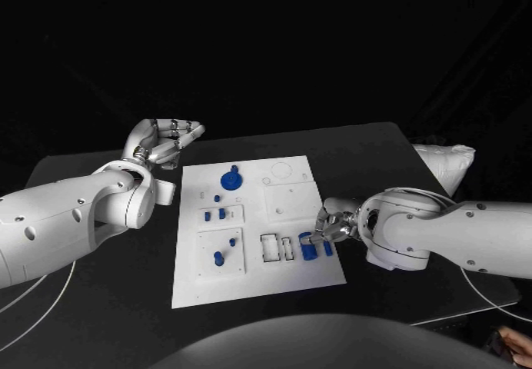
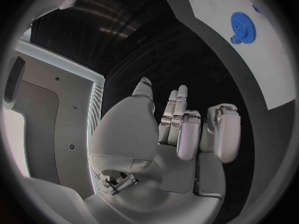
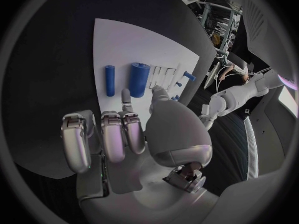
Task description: Assemble the parts on the task board
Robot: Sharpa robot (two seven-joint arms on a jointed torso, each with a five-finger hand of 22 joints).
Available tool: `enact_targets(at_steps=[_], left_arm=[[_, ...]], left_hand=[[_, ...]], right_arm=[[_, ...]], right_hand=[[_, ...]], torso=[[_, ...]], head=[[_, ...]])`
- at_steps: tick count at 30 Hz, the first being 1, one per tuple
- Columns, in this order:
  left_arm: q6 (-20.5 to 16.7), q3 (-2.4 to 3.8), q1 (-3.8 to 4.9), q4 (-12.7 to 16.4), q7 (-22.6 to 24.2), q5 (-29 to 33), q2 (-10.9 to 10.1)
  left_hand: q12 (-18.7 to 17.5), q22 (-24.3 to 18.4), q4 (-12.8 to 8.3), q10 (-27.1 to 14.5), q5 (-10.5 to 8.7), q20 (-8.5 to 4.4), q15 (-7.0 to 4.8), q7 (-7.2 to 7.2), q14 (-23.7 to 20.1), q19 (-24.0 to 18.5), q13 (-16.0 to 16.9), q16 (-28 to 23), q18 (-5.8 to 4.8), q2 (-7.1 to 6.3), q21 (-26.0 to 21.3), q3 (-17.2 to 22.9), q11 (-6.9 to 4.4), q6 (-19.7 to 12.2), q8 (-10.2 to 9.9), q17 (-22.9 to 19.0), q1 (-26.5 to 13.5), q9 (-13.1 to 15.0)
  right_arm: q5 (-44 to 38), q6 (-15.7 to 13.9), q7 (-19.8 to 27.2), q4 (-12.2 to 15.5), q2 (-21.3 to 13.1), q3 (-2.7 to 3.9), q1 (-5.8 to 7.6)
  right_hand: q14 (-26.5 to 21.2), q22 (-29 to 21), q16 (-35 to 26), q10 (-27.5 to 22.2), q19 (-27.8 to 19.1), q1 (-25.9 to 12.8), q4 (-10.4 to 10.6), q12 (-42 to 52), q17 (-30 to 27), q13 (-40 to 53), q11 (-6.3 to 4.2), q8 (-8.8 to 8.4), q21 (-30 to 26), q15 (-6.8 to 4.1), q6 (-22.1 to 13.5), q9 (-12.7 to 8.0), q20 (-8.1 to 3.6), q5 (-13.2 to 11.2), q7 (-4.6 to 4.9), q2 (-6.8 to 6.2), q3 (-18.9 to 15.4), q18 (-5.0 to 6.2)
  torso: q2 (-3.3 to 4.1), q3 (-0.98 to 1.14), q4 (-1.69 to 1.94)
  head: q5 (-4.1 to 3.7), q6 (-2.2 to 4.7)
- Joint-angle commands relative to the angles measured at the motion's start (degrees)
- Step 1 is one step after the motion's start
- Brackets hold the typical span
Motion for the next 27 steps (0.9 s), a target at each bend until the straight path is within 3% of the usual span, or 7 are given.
enact_targets(at_steps=[1, 10, 19, 27], left_arm=[[0.88, 0.04, 0.02, 0.23, 0.43, 0.14, -0.03], [0.93, 0.04, 0.02, 0.32, 0.43, 0.02, -0.29], [1.00, 0.04, 0.02, 0.51, 0.42, 0.01, -0.51], [1.10, 0.04, 0.02, 0.63, 0.41, 0.01, -0.65]], left_hand=[[-0.12, 13.62, 0.02, -0.29, 0.29, 0.43, 0.28, 0.10, 5.13, 2.77, 0.02, -0.20, 0.69, 0.45, -0.06, -0.26, 0.19, -0.33, -0.35, 12.74, -0.02, -0.07], [-0.10, 13.63, 0.01, -0.29, 0.30, 0.44, 0.30, 0.12, 5.16, 2.79, 0.02, -0.17, 0.69, 0.57, -0.03, -0.28, 0.20, -0.40, -0.38, 12.80, 0.04, -0.08], [-0.10, 13.63, 0.01, -0.29, 0.30, 0.44, 0.30, 0.12, 5.16, 2.79, 0.02, -0.17, 0.69, 0.57, -0.03, -0.28, 0.20, -0.40, -0.38, 12.80, 0.04, -0.08], [-0.09, 13.65, 0.01, -0.28, 0.31, 0.45, 0.30, 0.11, 5.16, 2.83, 0.03, -0.17, 0.67, 0.63, 0.02, -0.29, 0.20, -0.40, -0.38, 12.81, 0.07, -0.07]], right_arm=[[-0.99, 0.69, -0.85, -0.36, 0.43, -0.02, -0.31], [-0.55, 1.75, -1.37, -1.13, 1.38, -0.02, -0.71], [-0.02, 4.04, -2.19, -2.75, 3.25, -0.02, -1.06], [0.27, 5.39, -2.72, -4.20, 4.88, -0.02, -1.67]], right_hand=[[6.18, 15.05, 0.23, 6.01, 5.99, 0.66, -0.14, 0.16, 15.10, 15.07, 0.03, 0.34, 0.20, -0.23, -0.50, 0.13, -0.37, -0.41, -0.04, -0.14, 0.38, -0.37], [6.18, 15.05, 0.23, 6.01, 5.99, 1.66, -0.88, 0.16, 15.10, 15.07, 0.31, 0.57, 0.20, -0.04, -1.90, 1.28, -0.19, -1.59, 0.28, 0.30, 1.59, -0.37], [6.18, 15.05, 0.23, 6.01, 5.99, 1.77, -1.07, 0.16, 15.10, 15.07, 0.54, 0.56, 0.20, 0.13, -2.86, 1.88, -0.04, -2.60, 0.53, 0.55, 2.23, -0.37], [6.18, 15.05, 0.23, 6.01, 5.99, 1.83, -1.16, 0.16, 15.10, 15.07, 0.67, 0.56, 0.20, 0.24, -3.35, 2.21, 0.06, -3.08, 0.67, 0.90, 2.67, -0.37]], torso=[[-0.03, -0.02, -0.04], [-0.05, -0.01, 0.02], [-0.07, -0.04, -0.07], [-0.03, -0.02, -0.03]], head=[[0.14, 0.00], [-0.05, 0.00], [0.35, 0.00], [0.00, 0.00]])
